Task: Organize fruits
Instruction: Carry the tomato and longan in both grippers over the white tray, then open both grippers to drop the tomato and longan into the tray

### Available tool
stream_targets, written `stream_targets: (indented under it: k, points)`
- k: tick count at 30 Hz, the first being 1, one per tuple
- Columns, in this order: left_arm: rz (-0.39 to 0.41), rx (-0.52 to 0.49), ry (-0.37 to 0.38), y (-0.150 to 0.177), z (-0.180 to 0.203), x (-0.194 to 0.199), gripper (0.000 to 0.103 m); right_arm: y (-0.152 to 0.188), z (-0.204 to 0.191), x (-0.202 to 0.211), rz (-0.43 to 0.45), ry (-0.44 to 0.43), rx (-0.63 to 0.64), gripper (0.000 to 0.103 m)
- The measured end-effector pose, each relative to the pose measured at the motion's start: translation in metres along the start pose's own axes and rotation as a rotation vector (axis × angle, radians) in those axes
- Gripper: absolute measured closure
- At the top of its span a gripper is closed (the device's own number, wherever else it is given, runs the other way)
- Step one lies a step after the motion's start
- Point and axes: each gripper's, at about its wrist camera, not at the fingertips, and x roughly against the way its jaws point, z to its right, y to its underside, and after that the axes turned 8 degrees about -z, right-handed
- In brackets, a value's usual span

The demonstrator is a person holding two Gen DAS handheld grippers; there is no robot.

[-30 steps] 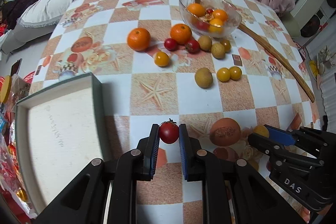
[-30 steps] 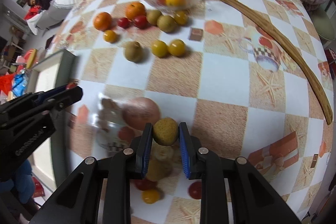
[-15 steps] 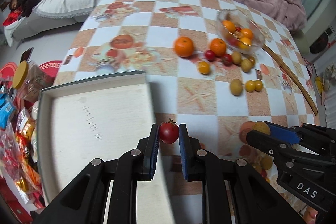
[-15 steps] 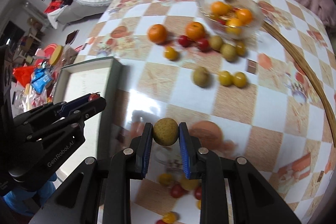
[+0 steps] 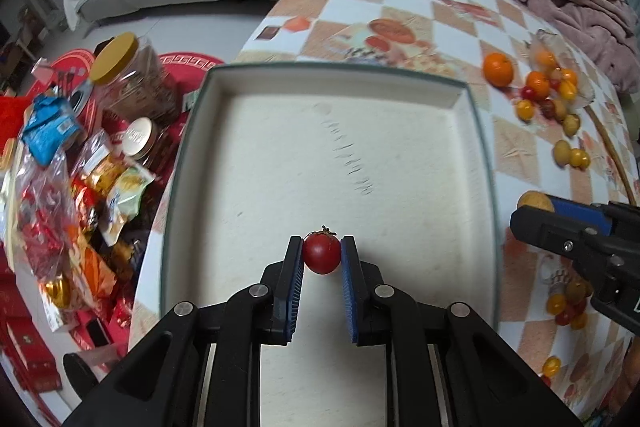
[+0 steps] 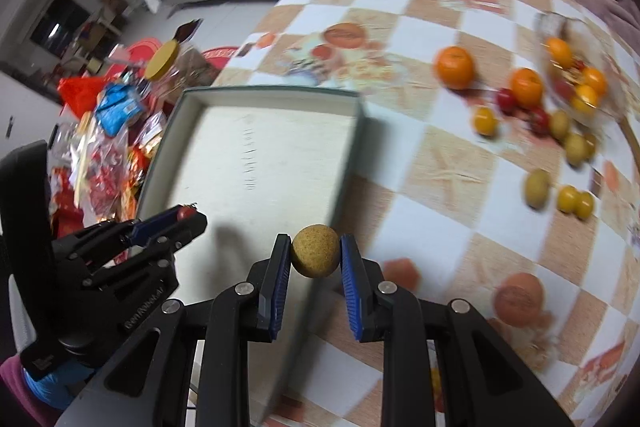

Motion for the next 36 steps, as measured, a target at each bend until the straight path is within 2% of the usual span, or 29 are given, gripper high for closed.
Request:
stream_targets:
  k: [4, 9, 16, 24, 26, 27, 28, 30, 34, 36]
  points:
    - [-0.022, 0.02, -0.013, 0.007, -0.011, -0.01, 0.083, -0.006, -0.022, -0.016, -0.033, 0.005, 0.056, 0.076]
    - [-0.041, 0.03, -0.02, 0.015, -0.018, -0.019, 0.083, -0.01, -0.038, -0.036, -0.074, 0.065, 0.121, 0.076]
    - [-0.036, 0.025, -0.023, 0.019, -0.017, -0.021, 0.083, -0.012, -0.042, -0.05, -0.102, 0.121, 0.158, 0.076]
    - [-0.031, 0.018, -0.034, 0.019, -0.017, -0.021, 0.082, -0.012, -0.044, -0.05, -0.11, 0.128, 0.177, 0.074]
    - [-0.031, 0.013, -0.054, 0.019, -0.017, -0.021, 0.073, -0.013, -0.046, -0.05, -0.101, 0.128, 0.178, 0.062]
    - [-0.029, 0.014, -0.059, 0.019, -0.017, -0.02, 0.046, -0.014, -0.047, -0.049, -0.095, 0.127, 0.178, 0.058]
    - [-0.018, 0.02, -0.063, 0.02, -0.019, -0.019, 0.027, -0.014, -0.047, -0.047, -0.087, 0.126, 0.177, 0.052]
    - [0.016, 0.024, -0.07, 0.021, -0.021, -0.013, 0.026, -0.015, -0.046, -0.041, -0.068, 0.117, 0.173, 0.044]
    - [-0.004, 0.009, -0.073, 0.021, -0.02, -0.013, 0.026, -0.014, -0.043, -0.027, -0.029, 0.081, 0.15, 0.021]
    - [-0.004, -0.004, -0.07, 0.021, -0.017, -0.012, 0.026, -0.013, -0.039, -0.019, 0.0, 0.09, 0.133, 0.02]
